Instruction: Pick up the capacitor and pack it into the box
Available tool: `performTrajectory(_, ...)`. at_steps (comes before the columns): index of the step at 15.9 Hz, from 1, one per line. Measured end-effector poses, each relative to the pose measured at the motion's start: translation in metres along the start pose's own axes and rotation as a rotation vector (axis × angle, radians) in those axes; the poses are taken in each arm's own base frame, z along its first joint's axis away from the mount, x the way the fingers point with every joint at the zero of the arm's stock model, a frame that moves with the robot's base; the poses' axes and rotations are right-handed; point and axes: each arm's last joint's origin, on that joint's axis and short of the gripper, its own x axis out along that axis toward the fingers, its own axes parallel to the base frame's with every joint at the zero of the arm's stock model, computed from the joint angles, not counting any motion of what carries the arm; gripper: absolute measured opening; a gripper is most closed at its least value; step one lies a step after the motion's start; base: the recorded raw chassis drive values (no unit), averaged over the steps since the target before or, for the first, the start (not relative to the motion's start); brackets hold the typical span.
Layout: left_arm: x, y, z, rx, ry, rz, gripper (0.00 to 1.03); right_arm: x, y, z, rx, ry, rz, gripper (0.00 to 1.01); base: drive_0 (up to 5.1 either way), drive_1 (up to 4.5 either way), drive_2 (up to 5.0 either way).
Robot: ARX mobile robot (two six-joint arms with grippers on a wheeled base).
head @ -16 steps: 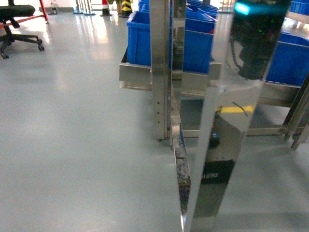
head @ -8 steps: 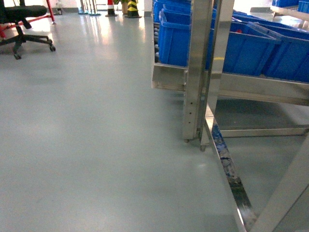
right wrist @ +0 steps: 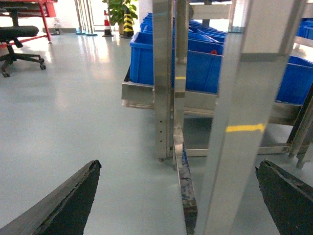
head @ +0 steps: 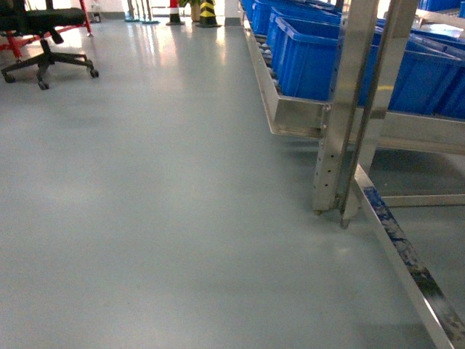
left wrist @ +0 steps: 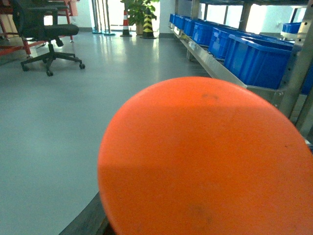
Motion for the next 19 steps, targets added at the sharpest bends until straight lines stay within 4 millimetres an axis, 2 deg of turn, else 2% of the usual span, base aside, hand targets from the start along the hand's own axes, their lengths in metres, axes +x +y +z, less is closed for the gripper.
performTrajectory(19,0.0,0.0,0.0001,0.0,-0.002,-0.001,0.44,0.0,0.0,-0.0003,0.0,0.003,0.0,0.98,-5.0,2.39,2.4)
